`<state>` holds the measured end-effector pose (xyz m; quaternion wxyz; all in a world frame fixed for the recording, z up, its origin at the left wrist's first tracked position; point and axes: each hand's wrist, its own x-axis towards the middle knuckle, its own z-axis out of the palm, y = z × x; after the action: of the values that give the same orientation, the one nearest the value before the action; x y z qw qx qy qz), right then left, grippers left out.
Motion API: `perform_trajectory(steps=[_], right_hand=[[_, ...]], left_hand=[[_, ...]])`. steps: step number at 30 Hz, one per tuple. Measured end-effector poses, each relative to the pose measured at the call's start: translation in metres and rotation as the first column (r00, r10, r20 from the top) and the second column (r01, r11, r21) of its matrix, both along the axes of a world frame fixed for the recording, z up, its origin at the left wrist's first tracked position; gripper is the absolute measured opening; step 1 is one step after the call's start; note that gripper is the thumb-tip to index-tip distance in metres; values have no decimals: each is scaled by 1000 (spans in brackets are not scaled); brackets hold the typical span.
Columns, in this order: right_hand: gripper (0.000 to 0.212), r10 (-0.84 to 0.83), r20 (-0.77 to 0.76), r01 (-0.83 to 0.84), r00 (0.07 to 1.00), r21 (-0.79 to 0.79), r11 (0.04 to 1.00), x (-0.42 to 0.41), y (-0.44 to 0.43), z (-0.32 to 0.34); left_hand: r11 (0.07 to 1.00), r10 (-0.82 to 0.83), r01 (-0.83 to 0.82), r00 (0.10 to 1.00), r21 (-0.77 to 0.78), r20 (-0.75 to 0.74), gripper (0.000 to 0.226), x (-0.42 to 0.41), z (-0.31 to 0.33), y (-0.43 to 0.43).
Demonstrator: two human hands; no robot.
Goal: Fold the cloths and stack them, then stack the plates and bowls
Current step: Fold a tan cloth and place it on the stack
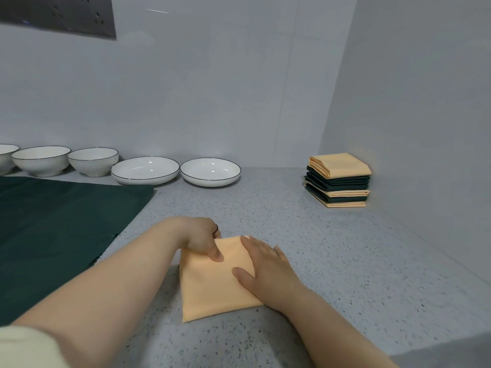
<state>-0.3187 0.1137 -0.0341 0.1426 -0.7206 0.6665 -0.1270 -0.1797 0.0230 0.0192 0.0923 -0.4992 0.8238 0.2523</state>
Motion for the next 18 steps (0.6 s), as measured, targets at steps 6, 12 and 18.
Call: perform_trajectory(steps=[6, 12, 18], right_hand=[[82, -207, 795, 143, 570, 151, 978, -17, -3, 20], [15, -90, 659, -178, 746, 328, 928, -46, -2, 69], [8, -50, 739, -42, 671, 105, 994, -76, -6, 98]], left_hand=[[995, -44, 20, 963, -94, -267, 27, 7, 9, 18], [997, -70, 38, 862, -72, -501, 26, -3, 37, 33], [985, 155, -145, 513, 93, -844, 31, -23, 42, 30]])
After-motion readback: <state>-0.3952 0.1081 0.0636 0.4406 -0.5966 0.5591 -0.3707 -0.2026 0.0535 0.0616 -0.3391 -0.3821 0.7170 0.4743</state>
